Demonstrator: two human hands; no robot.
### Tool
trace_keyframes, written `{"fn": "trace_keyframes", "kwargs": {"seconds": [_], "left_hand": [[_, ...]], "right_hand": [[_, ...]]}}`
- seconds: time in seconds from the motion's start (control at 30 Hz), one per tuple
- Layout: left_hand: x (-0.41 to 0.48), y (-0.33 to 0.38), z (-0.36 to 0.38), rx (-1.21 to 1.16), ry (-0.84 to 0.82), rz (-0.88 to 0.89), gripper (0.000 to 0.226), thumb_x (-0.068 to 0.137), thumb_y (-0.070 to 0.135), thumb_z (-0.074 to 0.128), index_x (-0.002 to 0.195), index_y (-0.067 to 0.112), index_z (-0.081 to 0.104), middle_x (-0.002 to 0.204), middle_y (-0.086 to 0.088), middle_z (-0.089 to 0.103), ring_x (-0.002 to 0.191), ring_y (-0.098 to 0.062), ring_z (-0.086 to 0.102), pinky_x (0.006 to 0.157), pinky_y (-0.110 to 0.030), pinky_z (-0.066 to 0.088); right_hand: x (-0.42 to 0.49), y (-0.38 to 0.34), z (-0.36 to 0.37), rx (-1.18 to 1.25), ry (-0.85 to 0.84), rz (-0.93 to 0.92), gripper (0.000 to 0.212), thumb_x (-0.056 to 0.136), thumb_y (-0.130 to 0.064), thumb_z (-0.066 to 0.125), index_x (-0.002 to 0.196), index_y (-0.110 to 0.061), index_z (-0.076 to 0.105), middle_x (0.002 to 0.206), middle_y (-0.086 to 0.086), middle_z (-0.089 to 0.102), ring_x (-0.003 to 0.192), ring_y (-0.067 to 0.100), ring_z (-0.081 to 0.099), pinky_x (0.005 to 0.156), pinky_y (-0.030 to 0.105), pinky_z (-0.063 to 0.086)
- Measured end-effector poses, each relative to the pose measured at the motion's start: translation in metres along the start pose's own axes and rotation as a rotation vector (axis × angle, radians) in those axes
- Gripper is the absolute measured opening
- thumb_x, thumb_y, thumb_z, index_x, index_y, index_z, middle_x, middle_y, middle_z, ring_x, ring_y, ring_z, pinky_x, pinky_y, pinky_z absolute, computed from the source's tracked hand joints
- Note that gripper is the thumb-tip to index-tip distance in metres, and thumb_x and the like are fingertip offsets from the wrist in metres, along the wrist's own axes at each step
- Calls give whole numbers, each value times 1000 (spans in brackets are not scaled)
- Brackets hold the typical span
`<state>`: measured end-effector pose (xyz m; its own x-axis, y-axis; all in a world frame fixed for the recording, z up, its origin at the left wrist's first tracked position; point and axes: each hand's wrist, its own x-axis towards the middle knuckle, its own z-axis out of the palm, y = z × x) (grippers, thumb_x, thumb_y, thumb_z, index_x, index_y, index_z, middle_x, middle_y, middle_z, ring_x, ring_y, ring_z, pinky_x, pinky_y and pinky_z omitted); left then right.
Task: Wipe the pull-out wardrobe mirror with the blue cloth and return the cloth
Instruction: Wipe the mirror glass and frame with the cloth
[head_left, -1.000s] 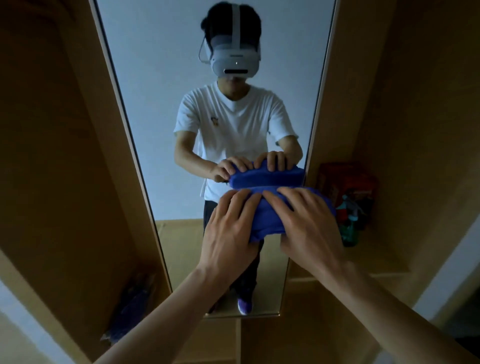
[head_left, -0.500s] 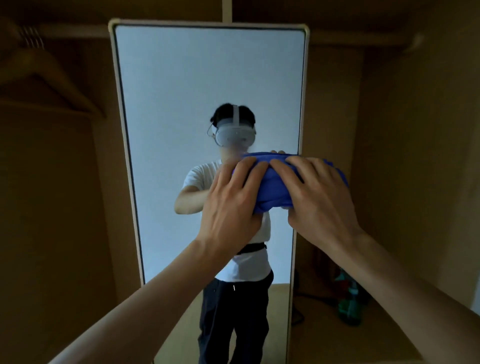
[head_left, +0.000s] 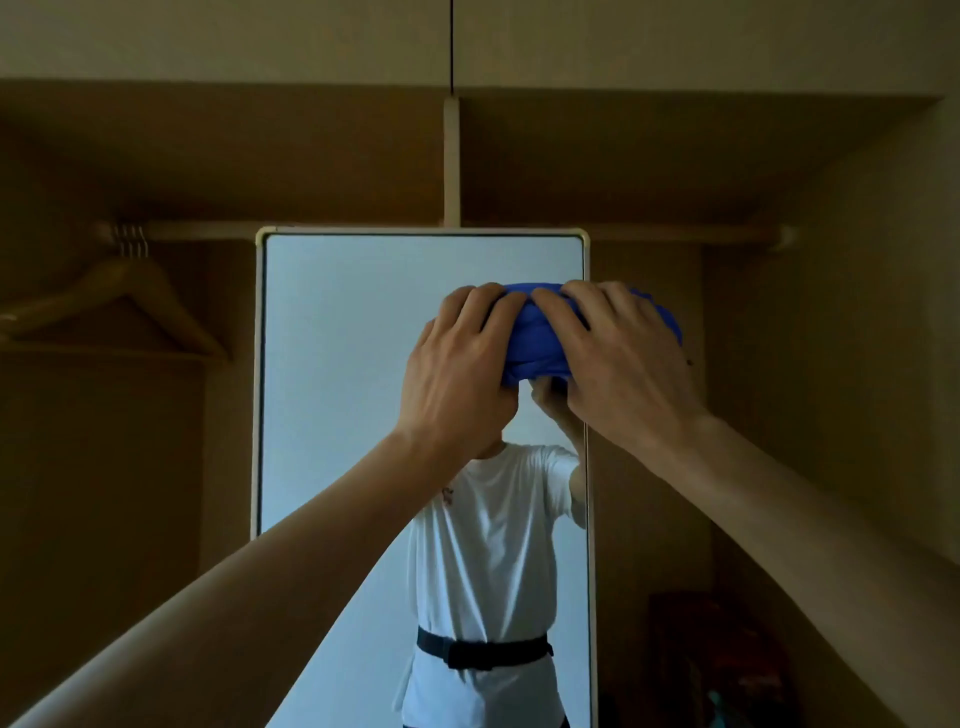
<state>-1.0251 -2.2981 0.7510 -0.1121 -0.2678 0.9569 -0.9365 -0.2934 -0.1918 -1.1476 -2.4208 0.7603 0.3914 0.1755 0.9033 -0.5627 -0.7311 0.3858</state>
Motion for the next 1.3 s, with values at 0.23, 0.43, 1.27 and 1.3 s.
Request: {"fn": "trace_keyframes", "kwargs": {"seconds": [0.23, 0.43, 1.27, 1.3], "left_hand": [[49, 0, 4, 117, 22, -17, 71, 75, 24, 71, 141, 11, 50, 138, -6, 54, 129, -26, 47, 97, -39, 49], [71, 5, 17, 125, 5, -52, 72, 79, 47, 69, 139, 14, 48, 135, -4, 53, 127, -25, 48, 97, -37, 47], [43, 7, 30, 69, 20, -60, 54, 80, 36, 54, 127, 11, 60, 123, -5, 65, 120, -27, 55, 101, -37, 44], [38, 7, 32, 66, 22, -59, 52, 81, 34, 60, 127, 11, 61, 123, -5, 65, 120, -27, 55, 101, -37, 44]], "right_hand": [[45, 21, 1, -51, 56, 5, 60, 85, -23, 51, 143, -11, 45, 133, 16, 56, 115, 36, 54, 97, 48, 47], [60, 36, 8, -36, 38, -6, 62, 83, -12, 67, 142, -12, 48, 137, 14, 55, 121, 35, 54, 103, 49, 43], [30, 20, 30, 143, 52, 101, 69, 71, -17, 72, 138, -17, 52, 130, 5, 61, 123, 29, 52, 102, 46, 39], [26, 18, 31, 147, 50, 104, 69, 71, -17, 71, 137, -17, 52, 130, 5, 61, 123, 29, 52, 103, 45, 38]]}}
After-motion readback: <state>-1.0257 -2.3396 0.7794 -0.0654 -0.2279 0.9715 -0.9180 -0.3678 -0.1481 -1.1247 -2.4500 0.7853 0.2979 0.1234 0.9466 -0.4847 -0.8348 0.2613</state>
